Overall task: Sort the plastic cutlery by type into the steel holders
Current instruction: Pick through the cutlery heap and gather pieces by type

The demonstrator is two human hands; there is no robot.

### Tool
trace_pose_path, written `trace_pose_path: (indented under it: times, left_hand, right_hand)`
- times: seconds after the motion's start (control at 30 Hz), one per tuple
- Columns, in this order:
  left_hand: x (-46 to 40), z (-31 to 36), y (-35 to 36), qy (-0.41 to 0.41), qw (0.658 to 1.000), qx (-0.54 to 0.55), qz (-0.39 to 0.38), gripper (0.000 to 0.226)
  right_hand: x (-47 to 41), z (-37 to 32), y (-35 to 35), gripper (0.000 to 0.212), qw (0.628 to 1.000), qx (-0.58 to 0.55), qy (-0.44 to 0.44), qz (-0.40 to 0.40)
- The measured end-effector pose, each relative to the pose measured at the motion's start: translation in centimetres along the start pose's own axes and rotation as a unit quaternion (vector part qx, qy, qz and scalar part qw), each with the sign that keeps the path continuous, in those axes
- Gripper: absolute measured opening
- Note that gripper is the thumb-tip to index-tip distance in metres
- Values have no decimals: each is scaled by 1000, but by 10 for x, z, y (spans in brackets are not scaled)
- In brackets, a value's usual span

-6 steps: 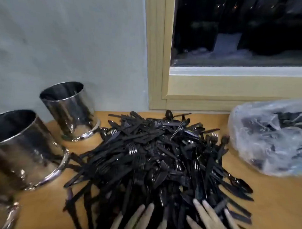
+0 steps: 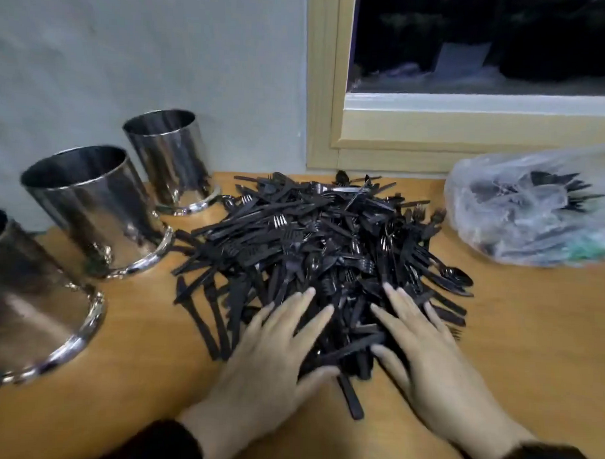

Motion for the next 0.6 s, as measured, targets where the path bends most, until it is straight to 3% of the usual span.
trace_pose_path:
  times: [0.17,0.47,0.6]
  left_hand:
    - [9,8,-14,0,1000,16,-8,77]
    - [23,22,-16,-57,997,47,24,64]
    - [25,18,-14,-40,996,67,45,59]
  right_hand:
    - [12,-6,-2,55,999,-13,5,44]
    - [16,-1,-1,27,994,-8,-1,106]
    - [15,1,-4,16,990,-8,-22,139]
Point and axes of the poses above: each hand's wrist, its own x-axis away from the middle knuckle, its own y-axis out of the palm, z = x × y, the point moved 5 cm from there along -x, towards the middle knuckle, and after that the axes turned 6 degrees about -y, right-handed, at the moved point
